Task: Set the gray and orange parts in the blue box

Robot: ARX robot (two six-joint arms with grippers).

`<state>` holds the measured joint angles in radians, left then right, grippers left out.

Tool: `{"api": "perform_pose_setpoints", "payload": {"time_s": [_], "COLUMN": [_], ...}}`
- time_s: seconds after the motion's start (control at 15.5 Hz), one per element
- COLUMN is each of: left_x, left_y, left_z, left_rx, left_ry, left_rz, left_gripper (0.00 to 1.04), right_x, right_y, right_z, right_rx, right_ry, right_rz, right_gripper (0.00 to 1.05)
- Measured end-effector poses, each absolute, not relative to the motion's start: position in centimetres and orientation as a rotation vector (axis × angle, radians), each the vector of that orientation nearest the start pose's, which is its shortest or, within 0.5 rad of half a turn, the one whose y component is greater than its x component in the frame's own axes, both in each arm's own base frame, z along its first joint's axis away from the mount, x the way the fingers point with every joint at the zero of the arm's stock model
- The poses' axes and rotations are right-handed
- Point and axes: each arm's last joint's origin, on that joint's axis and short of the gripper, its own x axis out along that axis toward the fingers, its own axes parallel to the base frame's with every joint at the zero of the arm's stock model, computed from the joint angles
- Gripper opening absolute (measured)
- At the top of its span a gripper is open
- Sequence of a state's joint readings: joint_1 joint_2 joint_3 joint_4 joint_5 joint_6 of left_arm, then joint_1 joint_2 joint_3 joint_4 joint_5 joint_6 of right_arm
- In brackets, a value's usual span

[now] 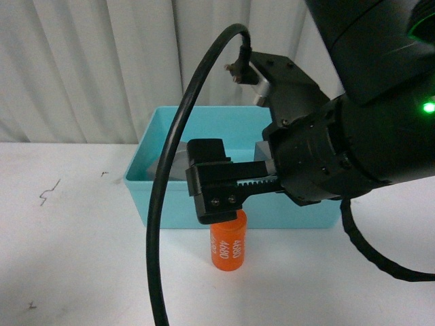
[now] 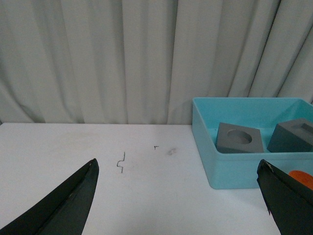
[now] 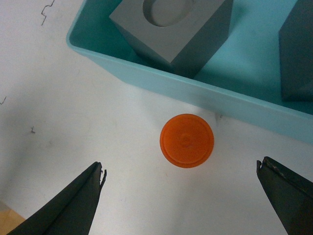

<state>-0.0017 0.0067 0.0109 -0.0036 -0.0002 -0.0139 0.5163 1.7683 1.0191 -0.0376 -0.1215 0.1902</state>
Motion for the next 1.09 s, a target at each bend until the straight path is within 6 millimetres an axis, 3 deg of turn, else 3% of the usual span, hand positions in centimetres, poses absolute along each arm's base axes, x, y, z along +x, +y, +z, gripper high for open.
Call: {"api": "perform_pose_setpoints", "payload": {"time_s": [0.32, 0.64, 1.09], "left_x": [9.7, 9.7, 9.7], "left_y": [0.0, 0.0, 0.0], "left_z": [16.6, 16.6, 16.6], "left_rx": [-0.014, -0.014, -0.014], "left_ry": [-0.001, -0.001, -0.001], "left_rz": [-0.002, -0.002, -0.002], "left_gripper": [0.98, 0.98, 0.98], "right_x": [33.0, 34.5, 35.3], "right_y": [19.1, 20.1, 20.0], "right_z": [14.4, 13.1, 10.5], "right_rx": [-0.006, -0.004, -0.018], "right_ry": [0.937, 0.957, 1.002], "right_rz": [0.509, 0.519, 0.519], "right_gripper": [0.98, 0.98, 0.98]}}
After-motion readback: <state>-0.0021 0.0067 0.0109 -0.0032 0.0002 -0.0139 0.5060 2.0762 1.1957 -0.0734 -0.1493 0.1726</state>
